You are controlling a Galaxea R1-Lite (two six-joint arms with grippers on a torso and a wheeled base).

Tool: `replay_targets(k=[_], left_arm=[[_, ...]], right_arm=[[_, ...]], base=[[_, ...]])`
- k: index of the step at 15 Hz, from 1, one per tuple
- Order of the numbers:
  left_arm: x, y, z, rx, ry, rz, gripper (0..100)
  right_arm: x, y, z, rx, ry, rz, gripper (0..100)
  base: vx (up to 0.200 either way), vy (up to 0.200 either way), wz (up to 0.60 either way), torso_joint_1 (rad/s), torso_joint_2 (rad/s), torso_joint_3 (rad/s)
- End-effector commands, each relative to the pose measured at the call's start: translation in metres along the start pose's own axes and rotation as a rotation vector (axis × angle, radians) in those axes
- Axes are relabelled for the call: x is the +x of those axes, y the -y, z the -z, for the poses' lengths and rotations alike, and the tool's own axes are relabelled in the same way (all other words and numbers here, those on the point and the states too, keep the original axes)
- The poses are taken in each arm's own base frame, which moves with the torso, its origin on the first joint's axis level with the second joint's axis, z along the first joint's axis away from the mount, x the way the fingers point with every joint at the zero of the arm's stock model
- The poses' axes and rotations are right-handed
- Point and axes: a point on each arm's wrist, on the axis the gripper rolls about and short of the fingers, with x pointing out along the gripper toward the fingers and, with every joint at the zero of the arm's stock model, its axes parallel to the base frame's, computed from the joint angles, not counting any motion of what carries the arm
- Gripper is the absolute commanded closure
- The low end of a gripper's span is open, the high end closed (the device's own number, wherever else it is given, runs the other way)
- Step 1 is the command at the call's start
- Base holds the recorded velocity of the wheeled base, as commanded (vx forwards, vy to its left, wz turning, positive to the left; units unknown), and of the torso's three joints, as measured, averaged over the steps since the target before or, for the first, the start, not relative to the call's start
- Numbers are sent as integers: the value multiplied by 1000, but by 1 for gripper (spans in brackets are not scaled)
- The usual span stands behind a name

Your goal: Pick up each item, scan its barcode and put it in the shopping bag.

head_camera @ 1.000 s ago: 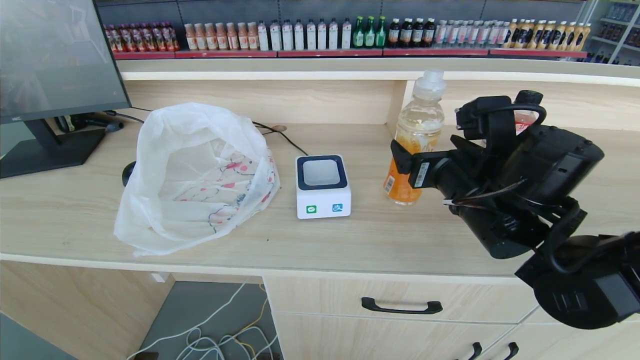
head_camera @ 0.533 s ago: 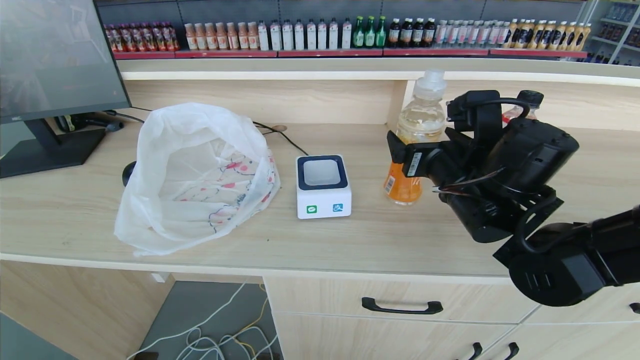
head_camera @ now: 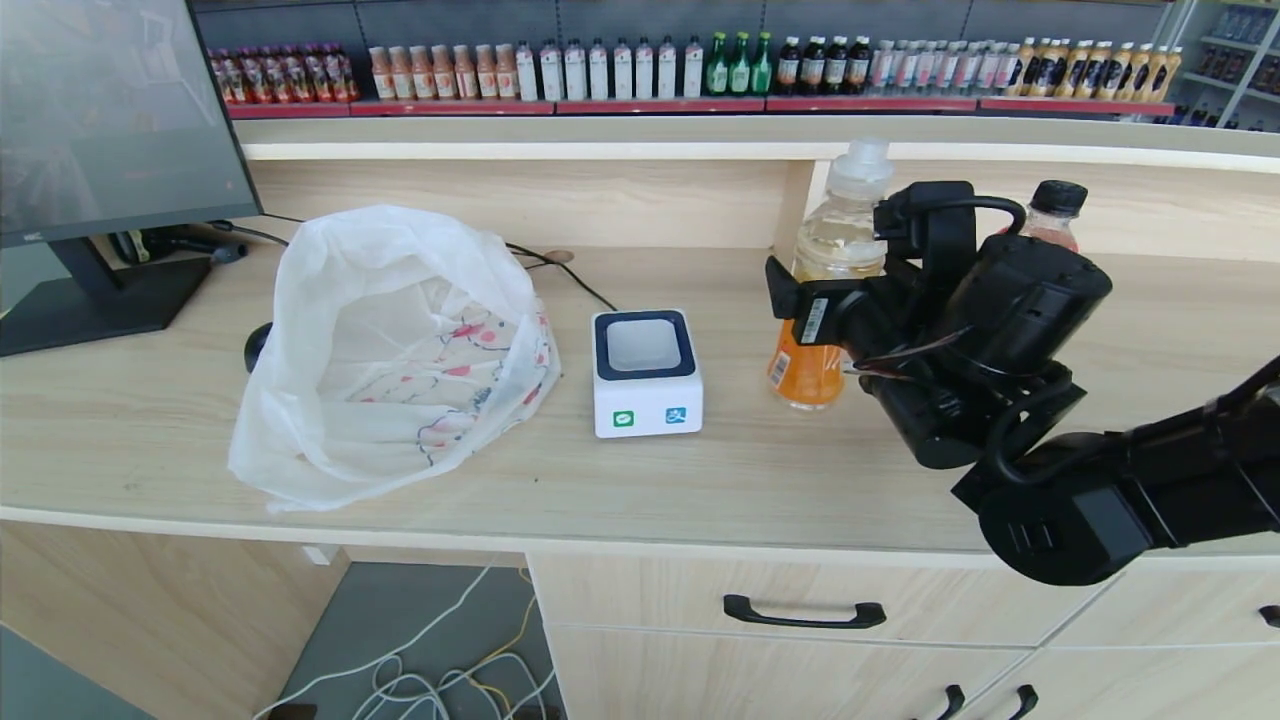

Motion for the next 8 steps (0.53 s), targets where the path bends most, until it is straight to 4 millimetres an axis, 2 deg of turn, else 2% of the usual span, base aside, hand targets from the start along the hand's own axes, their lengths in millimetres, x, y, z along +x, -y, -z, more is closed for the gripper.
replay_targets(k=[1,8], left_arm=[[0,0,0,0,1,0,0],[0,0,0,0,1,0,0]], right_arm=[[2,2,1,-3,-1,8,0],[3,3,2,-4,-1,11,0]], base=[[0,0,0,0,0,0],[0,0,0,0,0,0]])
